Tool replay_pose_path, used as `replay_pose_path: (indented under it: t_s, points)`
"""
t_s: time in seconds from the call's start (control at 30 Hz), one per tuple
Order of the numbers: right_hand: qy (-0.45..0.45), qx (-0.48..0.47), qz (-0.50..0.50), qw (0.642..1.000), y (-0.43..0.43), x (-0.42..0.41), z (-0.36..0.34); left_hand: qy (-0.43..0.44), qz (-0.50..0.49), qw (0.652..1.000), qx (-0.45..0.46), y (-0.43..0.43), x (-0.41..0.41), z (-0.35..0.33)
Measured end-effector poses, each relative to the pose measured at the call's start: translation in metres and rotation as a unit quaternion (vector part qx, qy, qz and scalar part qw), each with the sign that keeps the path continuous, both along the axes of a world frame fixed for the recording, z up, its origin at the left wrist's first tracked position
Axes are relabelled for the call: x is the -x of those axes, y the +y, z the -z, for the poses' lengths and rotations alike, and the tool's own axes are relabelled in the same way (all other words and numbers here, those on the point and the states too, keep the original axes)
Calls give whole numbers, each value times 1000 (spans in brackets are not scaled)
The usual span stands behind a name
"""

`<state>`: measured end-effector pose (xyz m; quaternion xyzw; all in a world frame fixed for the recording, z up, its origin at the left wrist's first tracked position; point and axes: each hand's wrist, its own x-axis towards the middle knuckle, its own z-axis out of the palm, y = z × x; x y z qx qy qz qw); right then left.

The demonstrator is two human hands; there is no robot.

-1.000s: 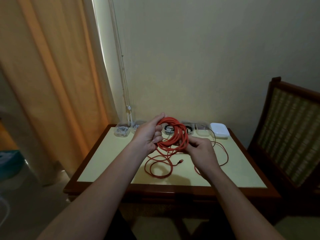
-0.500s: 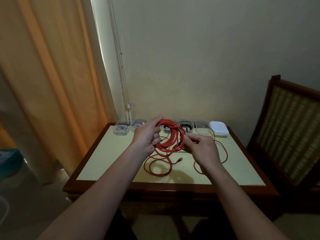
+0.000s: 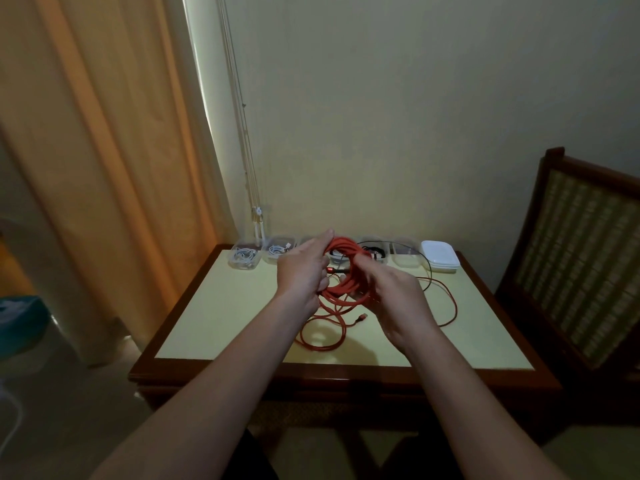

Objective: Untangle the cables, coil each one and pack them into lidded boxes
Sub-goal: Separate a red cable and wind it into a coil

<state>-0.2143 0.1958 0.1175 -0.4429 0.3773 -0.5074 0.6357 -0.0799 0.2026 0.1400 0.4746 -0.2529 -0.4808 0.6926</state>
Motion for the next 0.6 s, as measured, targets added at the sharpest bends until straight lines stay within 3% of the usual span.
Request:
replay_pose_path:
  t_s: [0.1, 0.3, 0.47, 0.6]
  points:
    - [40, 13, 37, 998, 0, -2, 8, -27, 17, 999, -5, 4, 7, 2]
    - [55, -10, 9, 998, 0, 2, 15, -208, 15, 977, 53, 11, 6, 3]
    - [38, -11, -15, 999, 2, 6, 12, -260, 44, 963, 57, 10, -4, 6]
    - [-25, -18, -55, 998, 0, 10, 14, -238, 104, 966, 17, 9, -10, 8]
